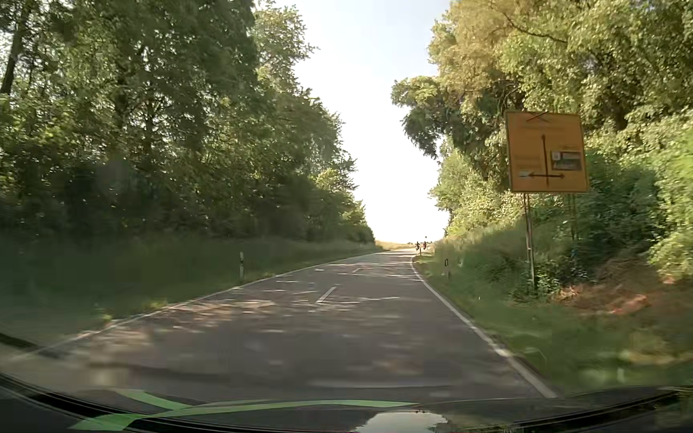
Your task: Follow the waypoints while adhering to traffic rules and regulations
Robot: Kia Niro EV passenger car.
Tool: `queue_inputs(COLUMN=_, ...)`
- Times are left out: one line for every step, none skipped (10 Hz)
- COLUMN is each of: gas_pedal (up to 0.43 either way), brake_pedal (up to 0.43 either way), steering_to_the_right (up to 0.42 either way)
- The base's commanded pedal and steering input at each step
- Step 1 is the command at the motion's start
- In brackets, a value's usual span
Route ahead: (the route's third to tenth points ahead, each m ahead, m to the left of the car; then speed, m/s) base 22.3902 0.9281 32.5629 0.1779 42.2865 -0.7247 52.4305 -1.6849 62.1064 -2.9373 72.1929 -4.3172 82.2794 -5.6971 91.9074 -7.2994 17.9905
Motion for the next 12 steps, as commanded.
queue_inputs(gas_pedal=0.157, brake_pedal=0.000, steering_to_the_right=0.008)
queue_inputs(gas_pedal=0.157, brake_pedal=0.000, steering_to_the_right=0.008)
queue_inputs(gas_pedal=0.177, brake_pedal=0.000, steering_to_the_right=0.008)
queue_inputs(gas_pedal=0.189, brake_pedal=0.000, steering_to_the_right=0.008)
queue_inputs(gas_pedal=0.197, brake_pedal=0.000, steering_to_the_right=0.008)
queue_inputs(gas_pedal=0.228, brake_pedal=0.000, steering_to_the_right=0.008)
queue_inputs(gas_pedal=0.240, brake_pedal=0.000, steering_to_the_right=0.008)
queue_inputs(gas_pedal=0.248, brake_pedal=0.000, steering_to_the_right=0.008)
queue_inputs(gas_pedal=0.260, brake_pedal=0.000, steering_to_the_right=0.008)
queue_inputs(gas_pedal=0.299, brake_pedal=0.000, steering_to_the_right=0.008)
queue_inputs(gas_pedal=0.331, brake_pedal=0.000, steering_to_the_right=0.008)
queue_inputs(gas_pedal=0.331, brake_pedal=0.000, steering_to_the_right=0.008)
